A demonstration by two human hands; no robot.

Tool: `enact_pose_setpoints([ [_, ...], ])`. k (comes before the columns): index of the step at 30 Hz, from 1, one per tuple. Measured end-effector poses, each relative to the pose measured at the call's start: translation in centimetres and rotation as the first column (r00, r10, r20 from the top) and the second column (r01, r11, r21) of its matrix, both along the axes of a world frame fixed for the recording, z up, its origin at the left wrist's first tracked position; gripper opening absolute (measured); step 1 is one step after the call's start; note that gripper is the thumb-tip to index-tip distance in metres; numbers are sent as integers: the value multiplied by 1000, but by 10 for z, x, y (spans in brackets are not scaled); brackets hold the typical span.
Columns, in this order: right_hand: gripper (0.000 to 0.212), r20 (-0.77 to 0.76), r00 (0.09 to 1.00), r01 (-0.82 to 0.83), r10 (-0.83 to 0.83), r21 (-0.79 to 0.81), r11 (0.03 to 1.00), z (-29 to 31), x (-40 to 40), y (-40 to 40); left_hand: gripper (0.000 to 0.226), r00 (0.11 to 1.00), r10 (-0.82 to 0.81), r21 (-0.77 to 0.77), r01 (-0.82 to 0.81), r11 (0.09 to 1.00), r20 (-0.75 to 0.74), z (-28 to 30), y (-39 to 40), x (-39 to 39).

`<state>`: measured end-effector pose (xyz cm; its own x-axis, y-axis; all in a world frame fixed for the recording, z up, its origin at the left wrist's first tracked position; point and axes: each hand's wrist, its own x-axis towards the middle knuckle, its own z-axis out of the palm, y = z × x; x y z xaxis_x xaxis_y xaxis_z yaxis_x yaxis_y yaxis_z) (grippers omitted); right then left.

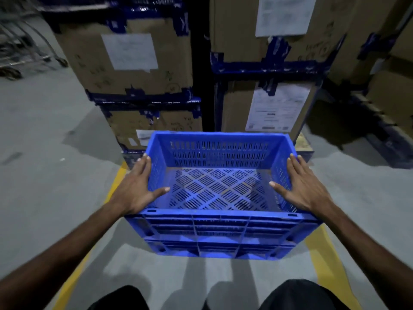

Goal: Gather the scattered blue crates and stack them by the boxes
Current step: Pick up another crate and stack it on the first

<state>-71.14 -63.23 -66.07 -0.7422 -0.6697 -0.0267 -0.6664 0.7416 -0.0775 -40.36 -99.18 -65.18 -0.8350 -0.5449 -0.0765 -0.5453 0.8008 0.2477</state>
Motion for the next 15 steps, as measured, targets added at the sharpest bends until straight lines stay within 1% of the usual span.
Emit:
enact_pose_setpoints([
  [3, 113, -9, 1000, 8, -8, 2, 1000, 2, 1, -1, 126, 1000, 4, 18, -4, 1000, 1, 1, 1, 0],
  [10, 106, -49, 998, -27, 28, 19, 999, -2, -5, 0, 120, 1000, 4, -2, -4, 1000, 25, 1, 0, -3],
  [13, 102, -7, 1000, -15, 15, -2, 1000, -1, -5, 0, 121, 999, -4, -59, 7, 998, 54, 3, -5, -1],
  [15, 98, 52, 999, -12, 12, 2, 1000, 14, -2, 3, 115, 993, -16, -96, 27, 995, 115, 16, -3, -1],
])
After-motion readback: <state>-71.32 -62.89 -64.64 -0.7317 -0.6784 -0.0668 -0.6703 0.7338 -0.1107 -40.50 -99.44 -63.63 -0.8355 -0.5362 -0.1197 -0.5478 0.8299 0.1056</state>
